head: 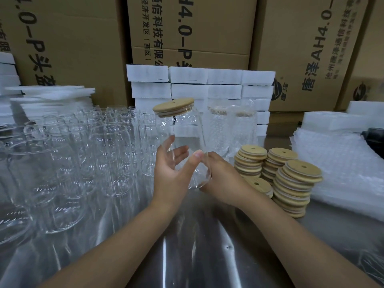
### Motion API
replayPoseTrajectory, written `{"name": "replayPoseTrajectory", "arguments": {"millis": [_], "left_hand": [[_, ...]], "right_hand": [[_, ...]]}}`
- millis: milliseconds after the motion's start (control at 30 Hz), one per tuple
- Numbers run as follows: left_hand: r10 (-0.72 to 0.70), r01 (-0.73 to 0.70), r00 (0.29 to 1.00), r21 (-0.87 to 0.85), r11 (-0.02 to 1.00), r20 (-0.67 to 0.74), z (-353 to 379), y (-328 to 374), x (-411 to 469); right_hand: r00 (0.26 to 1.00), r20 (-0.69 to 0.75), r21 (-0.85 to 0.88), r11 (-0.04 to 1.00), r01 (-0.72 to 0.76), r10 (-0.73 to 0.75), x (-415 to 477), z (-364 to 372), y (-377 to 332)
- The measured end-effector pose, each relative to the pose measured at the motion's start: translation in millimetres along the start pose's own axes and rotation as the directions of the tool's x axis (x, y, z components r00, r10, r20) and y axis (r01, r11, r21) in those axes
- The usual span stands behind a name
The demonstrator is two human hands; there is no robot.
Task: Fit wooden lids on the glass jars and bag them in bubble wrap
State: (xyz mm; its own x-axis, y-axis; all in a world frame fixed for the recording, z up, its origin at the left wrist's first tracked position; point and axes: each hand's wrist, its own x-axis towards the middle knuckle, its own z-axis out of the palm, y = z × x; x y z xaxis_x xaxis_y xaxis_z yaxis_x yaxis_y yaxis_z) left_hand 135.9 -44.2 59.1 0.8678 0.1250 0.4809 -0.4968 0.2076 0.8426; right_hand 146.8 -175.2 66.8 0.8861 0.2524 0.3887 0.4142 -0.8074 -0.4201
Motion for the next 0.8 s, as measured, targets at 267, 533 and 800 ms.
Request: {"name": "replayPoseTrajectory", "arguments": {"millis": [267,533,800], "left_hand": [[0.005,0.0,0.999,0.086,0.996,-0.052,-3.5,-4.6,3.2],[0.034,-0.027,0.999,0.172,0.985,-0.038,-8.8,-11.7,7.2],[-0.002,-0.004,1.0,0.232,0.973,0.025,-8.8,-16.8,6.0]], "right_hand": [[0.996,0.081,0.099,0.994,-0.041,0.033,-1.9,-6.0,-6.3],[0.99,-0.041,0.215,0.969,-0.122,0.134,1.3,-6.5,-4.6],[0.948,-0.064,0.621,0.756,-0.207,0.312,5.1,-11.9,-8.1]]}}
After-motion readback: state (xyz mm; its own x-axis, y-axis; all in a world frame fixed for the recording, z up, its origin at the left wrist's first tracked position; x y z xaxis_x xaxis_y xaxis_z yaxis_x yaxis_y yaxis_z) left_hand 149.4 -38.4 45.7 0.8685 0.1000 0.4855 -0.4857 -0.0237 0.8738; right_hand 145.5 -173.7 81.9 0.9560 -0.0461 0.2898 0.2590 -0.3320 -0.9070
